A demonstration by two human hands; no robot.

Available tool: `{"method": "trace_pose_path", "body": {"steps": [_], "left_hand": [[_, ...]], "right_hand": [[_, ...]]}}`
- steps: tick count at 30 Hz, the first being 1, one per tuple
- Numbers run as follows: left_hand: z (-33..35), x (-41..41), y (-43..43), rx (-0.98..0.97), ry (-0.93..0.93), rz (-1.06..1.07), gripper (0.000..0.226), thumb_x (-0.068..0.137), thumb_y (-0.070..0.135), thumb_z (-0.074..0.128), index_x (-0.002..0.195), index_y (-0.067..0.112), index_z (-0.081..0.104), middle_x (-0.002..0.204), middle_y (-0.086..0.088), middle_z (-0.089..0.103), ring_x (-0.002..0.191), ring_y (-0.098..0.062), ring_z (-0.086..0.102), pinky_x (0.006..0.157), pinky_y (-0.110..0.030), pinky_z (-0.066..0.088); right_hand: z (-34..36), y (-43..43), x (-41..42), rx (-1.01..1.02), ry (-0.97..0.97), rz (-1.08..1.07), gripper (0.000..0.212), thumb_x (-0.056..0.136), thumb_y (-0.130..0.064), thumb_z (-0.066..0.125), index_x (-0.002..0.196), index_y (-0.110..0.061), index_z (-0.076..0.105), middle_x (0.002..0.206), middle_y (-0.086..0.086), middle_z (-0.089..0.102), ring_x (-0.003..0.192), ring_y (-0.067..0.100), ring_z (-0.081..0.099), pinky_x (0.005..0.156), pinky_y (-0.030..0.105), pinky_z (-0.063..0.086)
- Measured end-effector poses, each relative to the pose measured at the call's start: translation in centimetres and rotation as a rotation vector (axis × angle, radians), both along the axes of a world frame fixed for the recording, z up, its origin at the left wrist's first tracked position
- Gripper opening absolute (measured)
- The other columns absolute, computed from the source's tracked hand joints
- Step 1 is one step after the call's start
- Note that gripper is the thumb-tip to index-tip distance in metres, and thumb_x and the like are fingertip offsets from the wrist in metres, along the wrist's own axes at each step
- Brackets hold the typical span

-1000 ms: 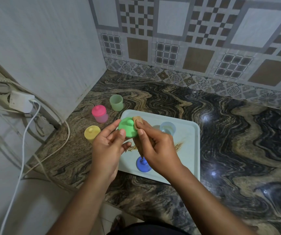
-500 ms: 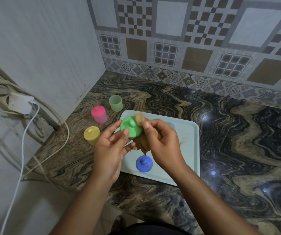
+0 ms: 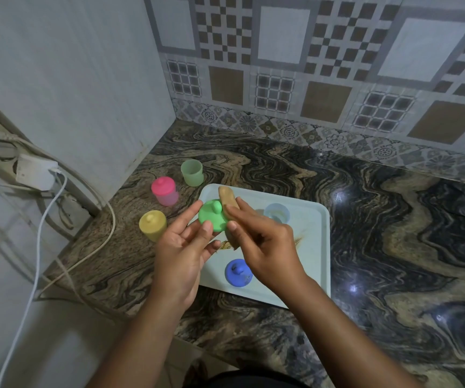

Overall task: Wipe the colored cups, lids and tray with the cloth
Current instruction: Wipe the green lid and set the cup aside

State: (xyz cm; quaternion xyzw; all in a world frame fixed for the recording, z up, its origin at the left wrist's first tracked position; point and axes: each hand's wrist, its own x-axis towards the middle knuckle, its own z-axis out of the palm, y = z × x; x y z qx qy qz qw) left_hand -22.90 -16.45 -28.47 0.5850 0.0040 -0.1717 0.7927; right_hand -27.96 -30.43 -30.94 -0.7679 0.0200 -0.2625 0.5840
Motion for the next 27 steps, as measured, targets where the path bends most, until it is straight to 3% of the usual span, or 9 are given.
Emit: {"method": "trace_pose_path", "body": {"steps": [4,8,10,12,18,21,23,25,27], "left_hand": [[-0.1,0.1,0.2,-0.021,0.007,-0.041,0.043,0.097,-0.002,0.050,0.132,0.022,0.057,0.106,-0.001,0.076,0.089,-0.009,0.068,0.067,-0.023,0.054],[0.1,0.3,0.5,-0.027,-0.013,-0.095,0.043,0.095,-0.002,0.049,0.129,0.022,0.059,0.101,0.001,0.076,0.086,-0.008,0.067,0.065,-0.023,0.053],[0.3,0.3,0.8,-0.011,-0.024,-0.124,0.042,0.095,0.000,0.050,0.131,0.020,0.059,0.103,0.000,0.076,0.090,-0.011,0.066,0.067,-0.025,0.054],[0.2,0.3,0.8,0.015,-0.032,-0.127,0.041,0.096,0.001,0.049,0.131,0.019,0.059,0.107,-0.001,0.075,0.095,-0.013,0.067,0.071,-0.027,0.055],[0.3,-0.6,-0.3,0.117,-0.115,-0.114,0.053,0.096,0.003,0.054,0.145,0.021,0.043,0.116,0.009,0.073,0.108,-0.014,0.069,0.083,-0.040,0.059],[0.4,-0.5,-0.5,0.086,-0.086,-0.021,0.058,0.095,0.002,0.057,0.147,0.017,0.039,0.110,0.007,0.075,0.100,-0.013,0.072,0.077,-0.036,0.061],[0.5,0.0,-0.4,0.058,-0.056,0.047,0.047,0.095,0.005,0.058,0.140,0.011,0.048,0.101,0.001,0.077,0.091,-0.012,0.074,0.070,-0.029,0.059],[0.7,0.3,-0.3,0.039,-0.045,0.056,0.041,0.096,0.006,0.056,0.137,0.008,0.051,0.102,0.000,0.077,0.093,-0.013,0.073,0.070,-0.028,0.058],[0.9,0.3,-0.3,0.025,-0.047,0.033,0.043,0.097,0.006,0.055,0.139,0.009,0.050,0.112,-0.001,0.075,0.102,-0.016,0.072,0.074,-0.030,0.059]], "right_hand": [[-0.1,-0.1,-0.1,-0.161,-0.089,0.007,0.029,0.094,-0.007,0.068,0.122,-0.005,0.071,0.121,0.016,0.072,0.137,0.014,0.050,0.098,0.025,0.055],[0.8,0.0,0.0,0.015,0.014,-0.011,0.026,0.096,-0.008,0.065,0.121,-0.009,0.072,0.124,0.007,0.070,0.129,0.011,0.059,0.101,0.025,0.052],[1.4,-0.1,0.1,0.141,0.119,-0.023,0.025,0.098,-0.010,0.065,0.121,-0.014,0.073,0.122,0.005,0.072,0.105,0.005,0.071,0.091,0.022,0.056],[1.7,-0.3,0.2,0.196,0.177,-0.032,0.025,0.098,-0.012,0.064,0.121,-0.016,0.074,0.111,0.004,0.077,0.079,-0.009,0.064,0.074,0.014,0.052],[1.5,0.1,0.3,0.227,0.230,-0.065,0.026,0.099,-0.011,0.063,0.122,-0.014,0.073,0.096,0.000,0.079,0.067,-0.005,0.063,0.060,0.016,0.050],[1.9,0.4,0.2,0.338,0.202,-0.041,0.027,0.100,-0.013,0.062,0.123,-0.023,0.070,0.093,-0.002,0.080,0.075,0.009,0.068,0.063,0.032,0.059],[1.9,0.6,-0.1,0.353,0.161,0.005,0.030,0.100,-0.011,0.062,0.125,-0.024,0.068,0.106,-0.006,0.078,0.098,0.010,0.072,0.077,0.026,0.060],[1.6,0.8,-0.3,0.240,0.125,0.038,0.031,0.098,-0.010,0.063,0.128,-0.017,0.069,0.127,0.004,0.071,0.126,0.012,0.062,0.098,0.028,0.054],[1.1,1.0,-0.5,0.097,0.098,0.037,0.032,0.097,-0.009,0.064,0.128,-0.012,0.069,0.131,0.007,0.067,0.136,0.004,0.049,0.108,0.020,0.045]]}}
